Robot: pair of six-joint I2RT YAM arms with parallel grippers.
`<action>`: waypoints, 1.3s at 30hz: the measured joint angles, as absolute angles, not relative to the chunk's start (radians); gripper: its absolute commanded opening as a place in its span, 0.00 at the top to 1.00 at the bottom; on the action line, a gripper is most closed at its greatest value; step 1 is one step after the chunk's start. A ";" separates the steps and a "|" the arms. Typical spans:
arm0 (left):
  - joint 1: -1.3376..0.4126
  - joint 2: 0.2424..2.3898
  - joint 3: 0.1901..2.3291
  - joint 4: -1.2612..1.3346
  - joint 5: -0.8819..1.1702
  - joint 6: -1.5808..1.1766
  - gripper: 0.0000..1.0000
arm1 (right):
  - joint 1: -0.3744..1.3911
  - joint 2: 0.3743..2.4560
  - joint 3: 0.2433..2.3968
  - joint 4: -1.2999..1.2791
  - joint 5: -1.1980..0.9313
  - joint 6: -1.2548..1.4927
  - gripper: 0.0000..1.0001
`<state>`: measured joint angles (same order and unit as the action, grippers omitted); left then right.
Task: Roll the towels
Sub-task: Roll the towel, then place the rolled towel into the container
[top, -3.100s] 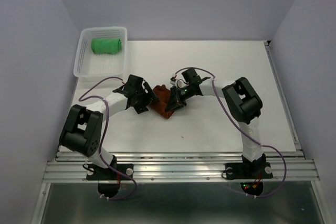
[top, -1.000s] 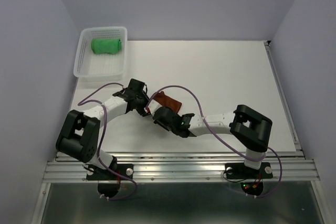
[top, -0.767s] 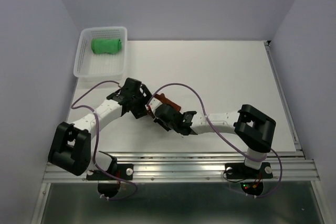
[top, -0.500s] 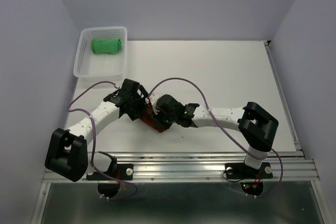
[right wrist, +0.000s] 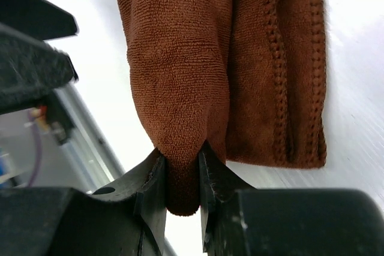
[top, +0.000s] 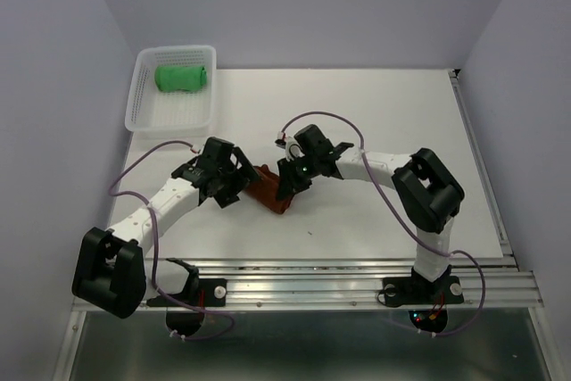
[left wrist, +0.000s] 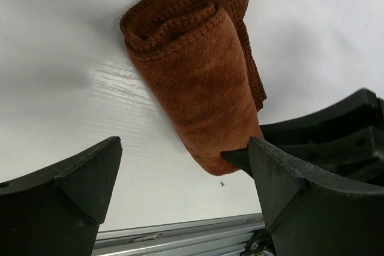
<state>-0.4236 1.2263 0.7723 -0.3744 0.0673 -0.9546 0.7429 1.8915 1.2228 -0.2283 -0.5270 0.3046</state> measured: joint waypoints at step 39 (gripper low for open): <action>-0.425 1.567 0.718 0.090 0.216 -1.024 0.44 | 0.543 2.140 1.295 -0.097 -0.947 0.731 0.95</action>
